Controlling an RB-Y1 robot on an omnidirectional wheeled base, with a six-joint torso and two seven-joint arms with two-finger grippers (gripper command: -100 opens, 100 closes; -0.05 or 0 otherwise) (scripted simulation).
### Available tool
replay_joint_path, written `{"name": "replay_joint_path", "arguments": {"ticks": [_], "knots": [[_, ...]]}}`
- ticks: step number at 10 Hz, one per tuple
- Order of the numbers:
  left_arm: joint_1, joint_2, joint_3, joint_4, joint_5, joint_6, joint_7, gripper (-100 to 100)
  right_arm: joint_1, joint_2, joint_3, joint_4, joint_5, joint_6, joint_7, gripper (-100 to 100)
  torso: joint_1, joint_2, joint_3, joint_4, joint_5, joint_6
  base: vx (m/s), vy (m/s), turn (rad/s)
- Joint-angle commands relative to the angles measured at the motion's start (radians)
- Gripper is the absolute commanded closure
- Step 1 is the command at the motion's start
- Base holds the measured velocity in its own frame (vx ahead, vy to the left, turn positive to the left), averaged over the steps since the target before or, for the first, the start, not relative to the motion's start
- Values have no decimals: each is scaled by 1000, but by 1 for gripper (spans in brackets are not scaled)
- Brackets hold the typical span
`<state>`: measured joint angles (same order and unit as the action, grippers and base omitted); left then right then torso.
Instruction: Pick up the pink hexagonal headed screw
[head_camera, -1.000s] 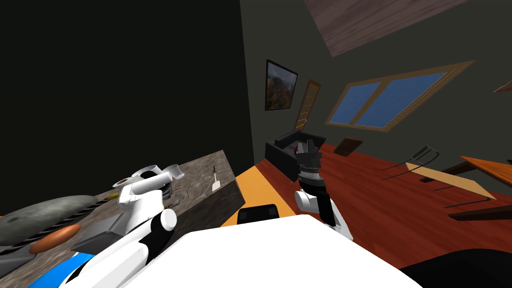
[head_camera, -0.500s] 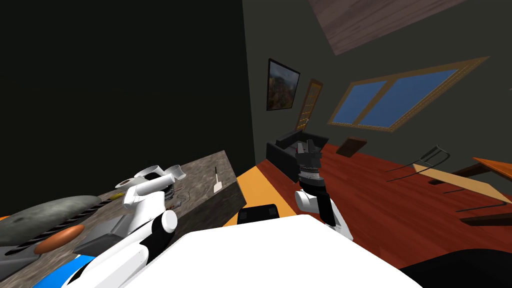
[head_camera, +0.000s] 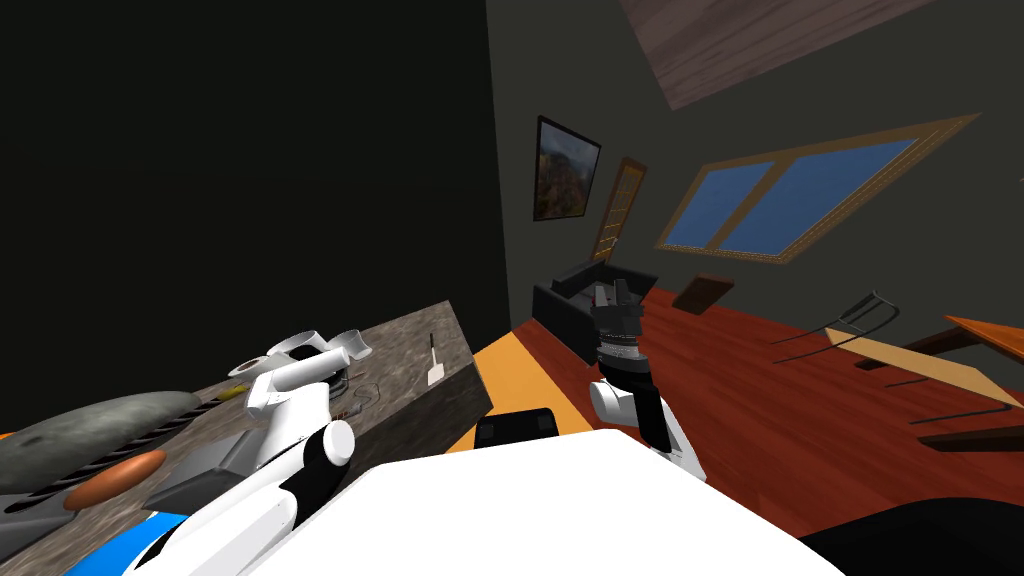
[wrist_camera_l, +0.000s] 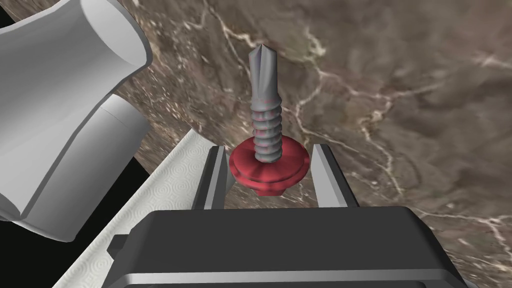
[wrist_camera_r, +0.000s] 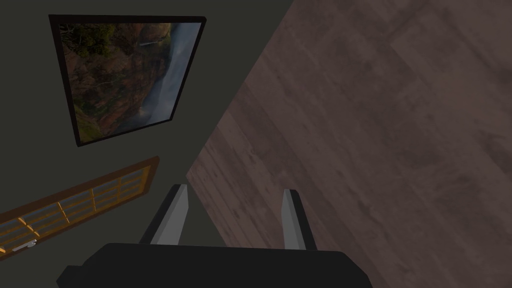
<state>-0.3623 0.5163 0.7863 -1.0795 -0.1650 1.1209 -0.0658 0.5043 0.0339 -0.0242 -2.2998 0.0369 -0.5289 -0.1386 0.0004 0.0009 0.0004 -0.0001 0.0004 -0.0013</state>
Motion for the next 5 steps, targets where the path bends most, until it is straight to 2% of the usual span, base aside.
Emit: {"name": "replay_joint_path", "arguments": {"ticks": [1, 2, 3, 4, 5], "knots": [[0, 0, 0, 0, 0, 0, 0, 0, 0, 0, 0, 0, 0, 0, 0, 0, 0, 0, 0, 0, 0, 0, 0, 0, 0], [-10, 8, 10, -16, -3, 28, -9, 100, 0, 0, 0, 0, 0, 0, 0, 0, 0, 0, 0, 0, 0, 0, -34, -42, -46], [-15, 13, 15, -28, -5, 46, -15, 100, 0, 0, 0, 0, 0, 0, 0, 0, -3, 2, 1, 0, -1, 1, -56, -72, -56], [-11, 8, 11, -22, -5, 32, -9, 100, 0, 0, 0, 0, 0, 0, 0, 0, -5, 3, 2, 1, -1, 1, -24, -32, -8], [-12, 9, 11, -23, -5, 36, -10, 0, 0, 0, 0, 0, 0, 0, 0, 0, -4, 2, 1, 0, -1, 0, -4, -7, 2]]}}
